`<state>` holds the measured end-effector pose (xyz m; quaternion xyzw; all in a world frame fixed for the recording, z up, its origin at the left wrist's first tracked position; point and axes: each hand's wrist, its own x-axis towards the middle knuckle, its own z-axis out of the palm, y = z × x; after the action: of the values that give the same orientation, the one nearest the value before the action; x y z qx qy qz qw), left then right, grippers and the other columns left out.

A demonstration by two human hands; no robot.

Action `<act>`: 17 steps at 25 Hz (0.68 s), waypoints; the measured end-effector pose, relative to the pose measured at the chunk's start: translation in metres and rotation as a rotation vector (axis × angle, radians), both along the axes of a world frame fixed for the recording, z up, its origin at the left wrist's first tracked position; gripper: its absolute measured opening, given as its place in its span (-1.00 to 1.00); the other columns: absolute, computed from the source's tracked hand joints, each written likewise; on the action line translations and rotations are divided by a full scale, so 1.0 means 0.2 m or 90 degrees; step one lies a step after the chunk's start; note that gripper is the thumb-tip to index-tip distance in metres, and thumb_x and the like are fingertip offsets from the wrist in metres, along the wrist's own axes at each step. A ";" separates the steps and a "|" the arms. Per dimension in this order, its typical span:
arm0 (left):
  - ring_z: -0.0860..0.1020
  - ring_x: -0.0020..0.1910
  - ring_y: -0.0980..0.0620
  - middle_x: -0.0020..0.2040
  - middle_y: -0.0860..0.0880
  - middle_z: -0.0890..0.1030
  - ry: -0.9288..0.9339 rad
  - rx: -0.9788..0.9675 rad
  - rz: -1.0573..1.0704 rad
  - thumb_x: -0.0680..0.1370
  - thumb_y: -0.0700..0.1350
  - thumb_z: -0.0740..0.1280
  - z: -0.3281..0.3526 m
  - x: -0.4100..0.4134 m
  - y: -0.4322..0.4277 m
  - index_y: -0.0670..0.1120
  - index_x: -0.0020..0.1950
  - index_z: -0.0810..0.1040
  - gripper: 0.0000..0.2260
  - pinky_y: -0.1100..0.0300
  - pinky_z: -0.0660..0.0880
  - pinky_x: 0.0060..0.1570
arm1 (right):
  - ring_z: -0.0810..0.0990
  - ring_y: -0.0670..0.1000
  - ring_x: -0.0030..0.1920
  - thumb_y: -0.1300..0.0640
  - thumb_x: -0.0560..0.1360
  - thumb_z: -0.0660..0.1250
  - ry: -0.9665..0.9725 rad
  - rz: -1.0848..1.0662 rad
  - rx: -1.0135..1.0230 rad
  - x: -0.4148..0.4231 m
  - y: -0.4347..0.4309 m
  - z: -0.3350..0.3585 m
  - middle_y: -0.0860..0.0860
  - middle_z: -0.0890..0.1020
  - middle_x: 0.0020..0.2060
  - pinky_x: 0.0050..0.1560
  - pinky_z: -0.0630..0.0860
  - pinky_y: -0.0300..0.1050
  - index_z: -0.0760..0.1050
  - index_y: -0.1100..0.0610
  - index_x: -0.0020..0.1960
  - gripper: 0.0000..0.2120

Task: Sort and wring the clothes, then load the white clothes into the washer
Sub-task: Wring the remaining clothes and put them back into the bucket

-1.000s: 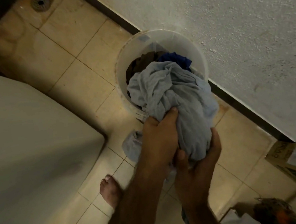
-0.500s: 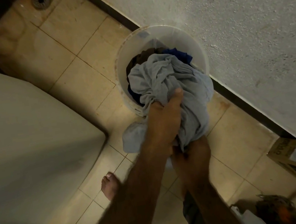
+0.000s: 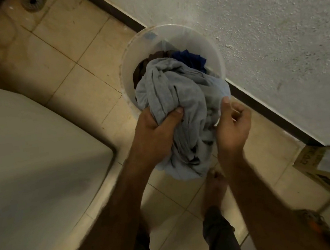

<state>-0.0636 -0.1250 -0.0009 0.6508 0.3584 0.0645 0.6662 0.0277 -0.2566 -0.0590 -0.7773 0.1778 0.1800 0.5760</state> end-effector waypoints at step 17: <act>0.63 0.18 0.12 0.15 0.11 0.67 0.000 -0.075 0.048 0.56 -0.14 0.36 -0.04 -0.06 0.05 0.04 0.21 0.57 -0.77 0.17 0.58 0.19 | 0.58 0.17 0.21 -0.16 0.31 0.43 0.181 0.691 -0.191 0.39 0.44 -0.24 0.20 0.60 0.23 0.28 0.54 0.04 0.51 0.22 0.30 -0.32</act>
<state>-0.0761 -0.1145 -0.0085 0.5967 0.3856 0.0683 0.7004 0.1063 -0.1687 -0.1063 -0.7986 -0.1471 0.5248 0.2554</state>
